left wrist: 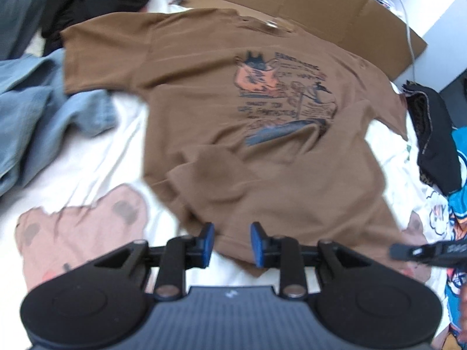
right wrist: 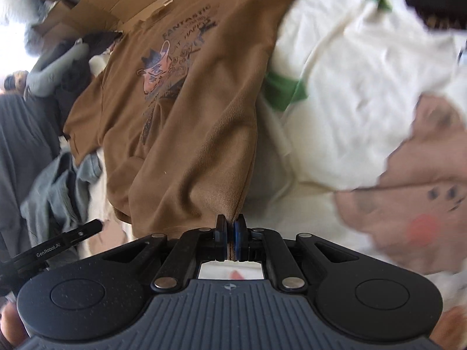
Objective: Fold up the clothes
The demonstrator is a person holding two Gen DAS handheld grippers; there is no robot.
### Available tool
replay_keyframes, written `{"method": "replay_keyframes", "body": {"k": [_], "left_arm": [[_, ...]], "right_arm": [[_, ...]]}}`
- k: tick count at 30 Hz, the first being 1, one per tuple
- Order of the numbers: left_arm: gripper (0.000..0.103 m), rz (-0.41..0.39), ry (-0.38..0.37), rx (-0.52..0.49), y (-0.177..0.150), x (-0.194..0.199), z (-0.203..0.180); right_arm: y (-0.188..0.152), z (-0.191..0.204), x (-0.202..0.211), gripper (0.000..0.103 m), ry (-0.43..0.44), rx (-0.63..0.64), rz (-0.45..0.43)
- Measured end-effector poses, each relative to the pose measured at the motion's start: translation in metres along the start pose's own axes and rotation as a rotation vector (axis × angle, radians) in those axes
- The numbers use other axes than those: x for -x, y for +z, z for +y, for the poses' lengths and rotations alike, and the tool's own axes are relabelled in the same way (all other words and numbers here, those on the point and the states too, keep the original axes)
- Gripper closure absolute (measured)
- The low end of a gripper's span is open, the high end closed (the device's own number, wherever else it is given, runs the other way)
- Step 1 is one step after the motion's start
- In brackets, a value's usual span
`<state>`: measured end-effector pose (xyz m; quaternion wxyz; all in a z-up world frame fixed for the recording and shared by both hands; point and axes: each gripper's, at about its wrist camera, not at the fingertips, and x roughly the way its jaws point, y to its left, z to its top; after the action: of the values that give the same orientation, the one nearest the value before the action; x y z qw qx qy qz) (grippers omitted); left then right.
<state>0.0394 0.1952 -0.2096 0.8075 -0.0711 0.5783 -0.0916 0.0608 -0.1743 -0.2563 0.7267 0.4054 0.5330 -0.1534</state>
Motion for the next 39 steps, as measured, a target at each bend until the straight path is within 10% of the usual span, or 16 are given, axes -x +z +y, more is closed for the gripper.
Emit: {"method": "replay_keyframes", "body": {"k": [21,39], "left_arm": [[0.071,-0.039,0.107,0.128,-0.014,0.005,0.045],[0.063,-0.076,0.11,0.161,0.019,-0.076,0.037]], "right_arm": [[0.033,-0.058,0.076,0.101,-0.452,0.167,0.056],[0.023,-0.114,0.023,0.101,-0.499,0.05,0.11]]}}
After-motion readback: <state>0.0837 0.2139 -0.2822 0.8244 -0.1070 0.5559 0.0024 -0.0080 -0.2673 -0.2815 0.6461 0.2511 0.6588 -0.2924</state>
